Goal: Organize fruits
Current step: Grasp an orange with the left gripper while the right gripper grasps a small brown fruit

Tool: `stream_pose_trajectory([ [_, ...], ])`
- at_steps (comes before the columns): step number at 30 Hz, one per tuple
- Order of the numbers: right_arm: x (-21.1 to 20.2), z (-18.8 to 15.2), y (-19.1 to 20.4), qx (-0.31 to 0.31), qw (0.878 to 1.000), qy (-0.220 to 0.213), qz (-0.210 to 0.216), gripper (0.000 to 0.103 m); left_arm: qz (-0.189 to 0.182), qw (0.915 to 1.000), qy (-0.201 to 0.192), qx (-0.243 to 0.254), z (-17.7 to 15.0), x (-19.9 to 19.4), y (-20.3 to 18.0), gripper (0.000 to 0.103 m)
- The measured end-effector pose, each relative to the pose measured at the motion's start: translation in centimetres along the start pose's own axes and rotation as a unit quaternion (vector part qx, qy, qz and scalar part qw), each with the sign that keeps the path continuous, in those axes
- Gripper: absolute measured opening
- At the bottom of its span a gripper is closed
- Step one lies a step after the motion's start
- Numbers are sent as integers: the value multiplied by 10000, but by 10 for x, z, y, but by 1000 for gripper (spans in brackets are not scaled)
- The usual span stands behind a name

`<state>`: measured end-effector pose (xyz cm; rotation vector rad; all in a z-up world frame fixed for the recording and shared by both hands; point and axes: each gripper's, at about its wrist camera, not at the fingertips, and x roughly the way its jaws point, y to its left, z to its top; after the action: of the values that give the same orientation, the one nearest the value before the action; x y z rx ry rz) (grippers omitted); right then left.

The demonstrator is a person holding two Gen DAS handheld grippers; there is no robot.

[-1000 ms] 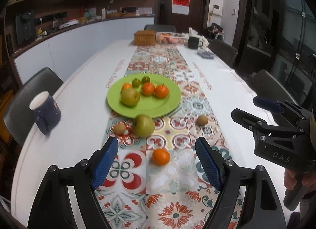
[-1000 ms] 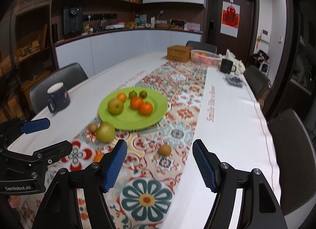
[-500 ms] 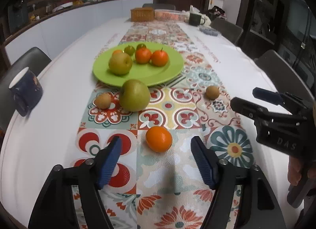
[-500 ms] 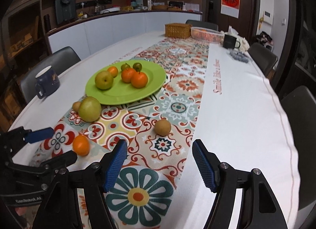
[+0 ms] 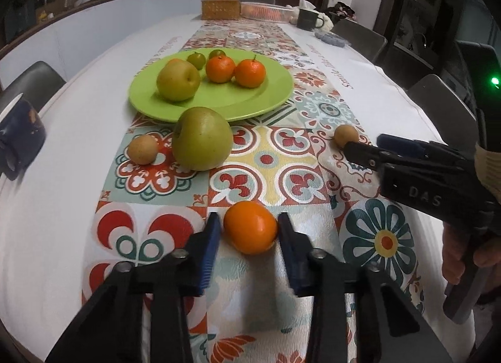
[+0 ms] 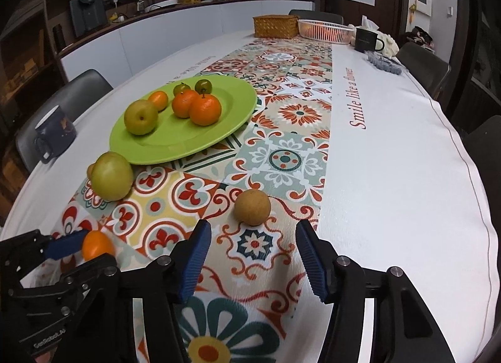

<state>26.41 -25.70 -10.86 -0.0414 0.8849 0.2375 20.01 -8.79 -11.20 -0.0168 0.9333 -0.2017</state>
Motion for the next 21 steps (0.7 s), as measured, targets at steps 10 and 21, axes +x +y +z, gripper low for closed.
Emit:
stream_pose_trajectory([
  [10, 20, 11, -4, 170, 9998, 137, 11, 46, -84, 9993, -198, 296, 27, -1, -12, 34],
  [21, 17, 14, -9, 227, 9996, 122, 116, 29, -145, 9985, -302, 431, 56, 7, -20, 34],
])
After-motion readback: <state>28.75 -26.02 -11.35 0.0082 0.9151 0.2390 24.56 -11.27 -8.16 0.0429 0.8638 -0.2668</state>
